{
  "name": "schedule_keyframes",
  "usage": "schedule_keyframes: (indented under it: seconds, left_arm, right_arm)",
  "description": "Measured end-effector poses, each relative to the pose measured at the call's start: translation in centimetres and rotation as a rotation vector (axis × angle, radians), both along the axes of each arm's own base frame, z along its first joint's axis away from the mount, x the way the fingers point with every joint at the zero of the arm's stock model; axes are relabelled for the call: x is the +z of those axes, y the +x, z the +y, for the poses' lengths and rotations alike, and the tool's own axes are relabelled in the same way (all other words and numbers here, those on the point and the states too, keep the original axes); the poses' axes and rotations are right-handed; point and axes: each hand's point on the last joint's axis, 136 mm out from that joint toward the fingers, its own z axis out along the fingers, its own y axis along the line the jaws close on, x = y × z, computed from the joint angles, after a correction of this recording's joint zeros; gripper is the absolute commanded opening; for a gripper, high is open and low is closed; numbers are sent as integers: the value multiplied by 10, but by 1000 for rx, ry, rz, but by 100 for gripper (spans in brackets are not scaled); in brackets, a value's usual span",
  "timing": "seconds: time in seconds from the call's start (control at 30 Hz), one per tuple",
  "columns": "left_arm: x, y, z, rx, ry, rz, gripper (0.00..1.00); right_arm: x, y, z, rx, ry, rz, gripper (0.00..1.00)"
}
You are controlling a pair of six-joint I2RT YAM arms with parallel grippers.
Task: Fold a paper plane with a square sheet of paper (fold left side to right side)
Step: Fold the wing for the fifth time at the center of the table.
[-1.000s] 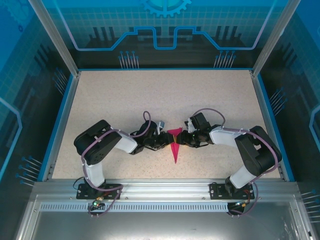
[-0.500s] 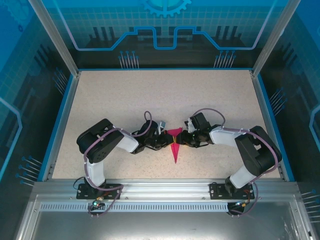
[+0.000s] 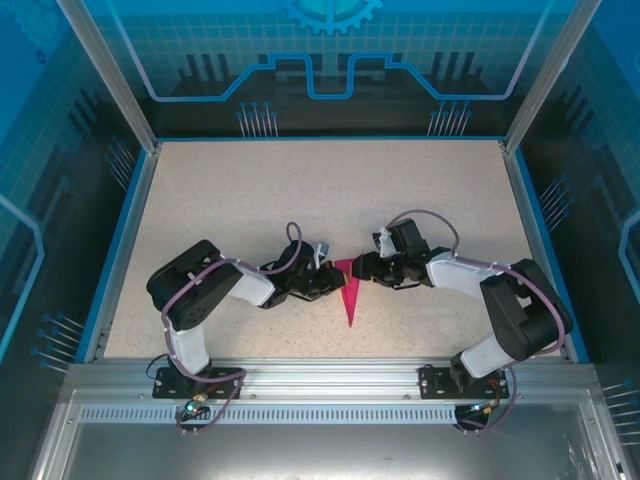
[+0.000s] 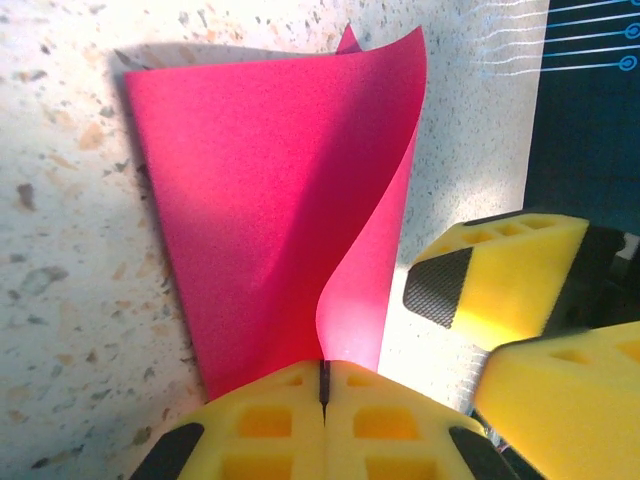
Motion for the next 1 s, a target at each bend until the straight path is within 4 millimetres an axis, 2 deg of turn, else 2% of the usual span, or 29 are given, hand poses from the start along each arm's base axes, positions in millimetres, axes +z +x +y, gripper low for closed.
schedule_keyframes:
  seconds: [0.13,0.27,0.7,1.0]
  left_arm:
    - [-2,-1,2,4,7,3,0]
    - [-3,-2,4,6,14,5,0]
    - [-4,-3,6,12,27,7,0]
    - [-5,-1,9,21,34,10,0]
  right_arm:
    - [7,10,4,-4,8,-18,64]
    - [5,15,7,-7,8,-10,67]
    - [-14,15,7,-6,-17,42,69]
    - [-9,21,15,6,-10,26,69]
